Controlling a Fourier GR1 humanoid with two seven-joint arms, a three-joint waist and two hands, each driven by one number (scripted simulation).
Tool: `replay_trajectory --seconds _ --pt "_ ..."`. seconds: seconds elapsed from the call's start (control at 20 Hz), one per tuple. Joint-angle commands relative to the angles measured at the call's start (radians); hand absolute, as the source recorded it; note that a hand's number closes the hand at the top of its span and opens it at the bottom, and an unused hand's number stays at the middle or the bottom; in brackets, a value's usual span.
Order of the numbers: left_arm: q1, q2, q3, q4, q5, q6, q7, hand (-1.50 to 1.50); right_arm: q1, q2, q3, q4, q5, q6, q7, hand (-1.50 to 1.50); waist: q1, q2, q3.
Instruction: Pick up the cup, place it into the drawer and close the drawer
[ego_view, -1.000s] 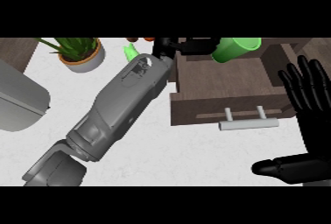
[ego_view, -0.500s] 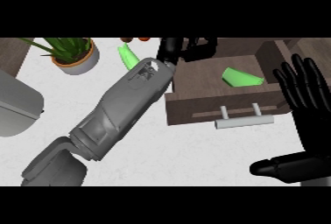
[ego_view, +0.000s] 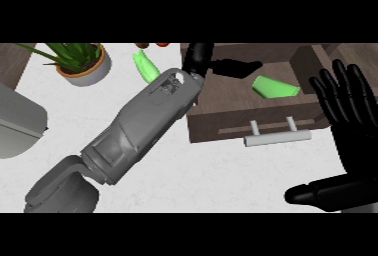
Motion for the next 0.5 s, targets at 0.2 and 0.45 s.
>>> replay_trajectory --seconds 0.2,0.45 --pt "0.008 0.0 0.053 -0.054 0.118 -0.052 -0.145 -1.5 -0.003 0.003 0.008 -0.036 -0.093 0.015 0.077 -1.5 0.018 -0.004 -0.001" --pt "0.036 0.0 0.119 -0.123 0.147 -0.109 -0.127 -1.5 0.067 -0.02 -0.063 -0.051 -0.146 0.047 0.033 -1.5 0.087 -0.023 -0.001"
